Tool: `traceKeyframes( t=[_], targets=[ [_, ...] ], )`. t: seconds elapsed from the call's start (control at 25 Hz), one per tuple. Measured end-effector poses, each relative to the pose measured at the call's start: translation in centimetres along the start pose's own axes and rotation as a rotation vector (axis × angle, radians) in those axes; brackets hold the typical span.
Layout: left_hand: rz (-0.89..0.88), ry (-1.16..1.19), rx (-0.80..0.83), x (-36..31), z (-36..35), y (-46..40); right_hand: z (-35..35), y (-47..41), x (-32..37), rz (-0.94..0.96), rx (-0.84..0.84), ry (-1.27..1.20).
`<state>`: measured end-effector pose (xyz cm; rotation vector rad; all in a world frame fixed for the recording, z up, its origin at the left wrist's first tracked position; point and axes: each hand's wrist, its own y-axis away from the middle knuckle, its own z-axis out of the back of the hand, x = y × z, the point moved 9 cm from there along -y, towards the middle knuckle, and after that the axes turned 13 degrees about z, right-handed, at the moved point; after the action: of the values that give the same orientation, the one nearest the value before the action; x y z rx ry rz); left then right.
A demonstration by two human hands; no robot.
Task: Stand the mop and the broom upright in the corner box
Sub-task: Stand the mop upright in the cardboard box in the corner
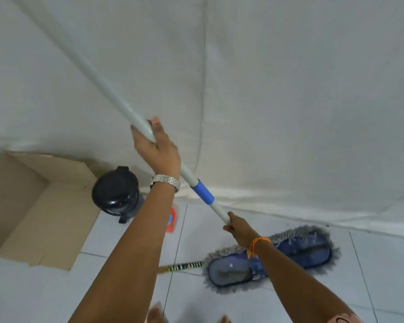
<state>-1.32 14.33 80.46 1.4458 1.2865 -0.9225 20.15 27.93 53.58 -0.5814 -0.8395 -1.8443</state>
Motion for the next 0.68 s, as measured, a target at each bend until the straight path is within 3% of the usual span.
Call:
traceKeyframes(
  t=[0.08,0.32,0.68],
  targets=[
    [-0.066,0.002,0.155,-3.1,-2.6,0.1,0.3,-0.6,2.3,0.020,0.003,-0.038],
    [-0.153,-0.147,0.422,-10.1,-4.2,-0.9,-1.7,-4.9,10.7,0.088,-0.027,-0.127],
    [-0.237,-0.316,0.642,-17.4,3.6,-11.4,-11.3,-14.6,26.5,0.164,-0.047,-0.168]
  ],
)
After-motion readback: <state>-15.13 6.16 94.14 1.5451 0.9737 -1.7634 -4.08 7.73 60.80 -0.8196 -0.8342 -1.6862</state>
